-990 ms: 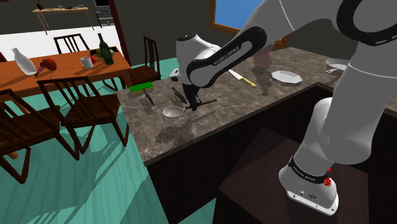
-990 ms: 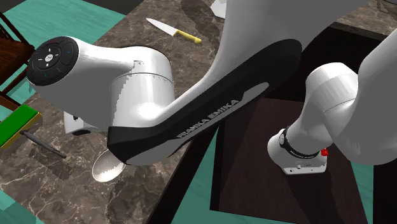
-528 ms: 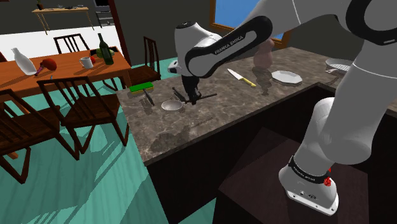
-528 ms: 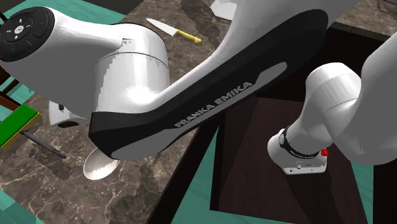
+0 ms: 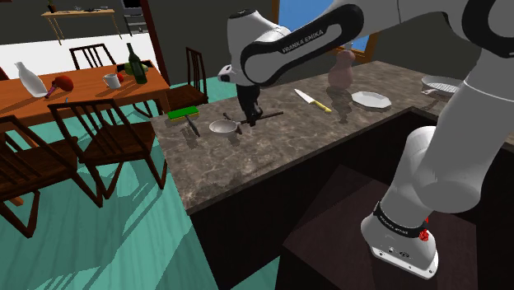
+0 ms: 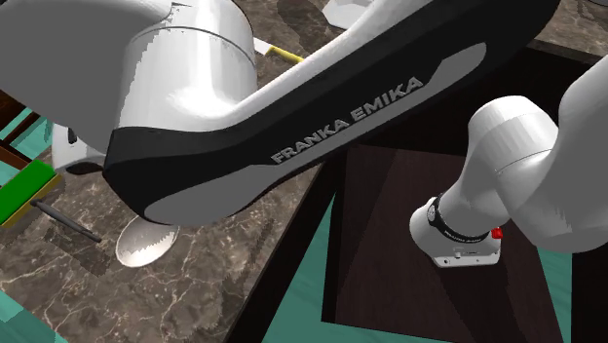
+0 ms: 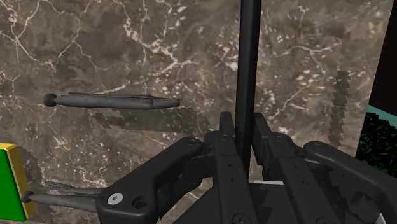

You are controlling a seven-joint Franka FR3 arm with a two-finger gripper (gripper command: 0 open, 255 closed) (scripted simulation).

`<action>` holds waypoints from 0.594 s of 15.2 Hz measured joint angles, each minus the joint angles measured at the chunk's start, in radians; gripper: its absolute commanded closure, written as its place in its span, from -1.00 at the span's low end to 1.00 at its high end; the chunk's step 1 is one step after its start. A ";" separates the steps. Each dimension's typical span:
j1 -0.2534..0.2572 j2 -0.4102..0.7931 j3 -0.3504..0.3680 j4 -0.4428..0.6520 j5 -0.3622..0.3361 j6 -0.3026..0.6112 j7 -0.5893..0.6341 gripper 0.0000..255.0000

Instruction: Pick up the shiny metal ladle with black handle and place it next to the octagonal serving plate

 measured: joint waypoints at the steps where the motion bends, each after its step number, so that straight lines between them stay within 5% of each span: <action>1: -0.006 -0.017 -0.006 -0.016 -0.002 0.000 -0.011 1.00; 9: -0.087 -0.136 -0.103 -0.140 -0.030 0.031 -0.167 1.00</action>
